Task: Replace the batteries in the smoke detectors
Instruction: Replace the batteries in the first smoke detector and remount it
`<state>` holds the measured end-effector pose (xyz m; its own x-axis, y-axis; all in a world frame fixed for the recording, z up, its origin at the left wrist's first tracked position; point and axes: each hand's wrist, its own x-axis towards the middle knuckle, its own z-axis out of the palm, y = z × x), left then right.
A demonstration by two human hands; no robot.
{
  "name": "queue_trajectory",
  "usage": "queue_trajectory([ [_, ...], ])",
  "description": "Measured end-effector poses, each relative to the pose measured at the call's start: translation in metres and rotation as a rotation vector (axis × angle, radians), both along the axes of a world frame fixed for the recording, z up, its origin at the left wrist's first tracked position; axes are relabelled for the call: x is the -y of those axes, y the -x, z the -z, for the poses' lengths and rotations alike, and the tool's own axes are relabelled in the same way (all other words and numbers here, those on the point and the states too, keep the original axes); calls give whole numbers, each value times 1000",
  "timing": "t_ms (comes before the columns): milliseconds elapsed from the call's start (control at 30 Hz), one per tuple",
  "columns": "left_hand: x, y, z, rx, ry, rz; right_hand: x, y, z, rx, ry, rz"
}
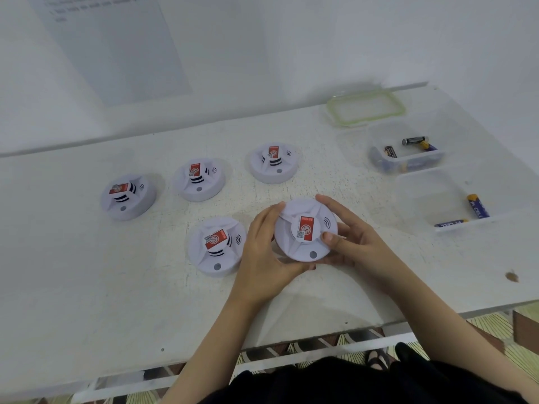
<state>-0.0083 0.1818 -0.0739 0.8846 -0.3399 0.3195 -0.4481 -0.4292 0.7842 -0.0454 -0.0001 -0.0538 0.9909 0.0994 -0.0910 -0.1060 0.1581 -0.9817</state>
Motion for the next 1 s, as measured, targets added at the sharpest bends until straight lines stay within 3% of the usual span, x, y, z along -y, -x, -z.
queue_trajectory([
  [1000,-1,1,1,-19,-68,-10,2,-1,2,18,56,-14],
])
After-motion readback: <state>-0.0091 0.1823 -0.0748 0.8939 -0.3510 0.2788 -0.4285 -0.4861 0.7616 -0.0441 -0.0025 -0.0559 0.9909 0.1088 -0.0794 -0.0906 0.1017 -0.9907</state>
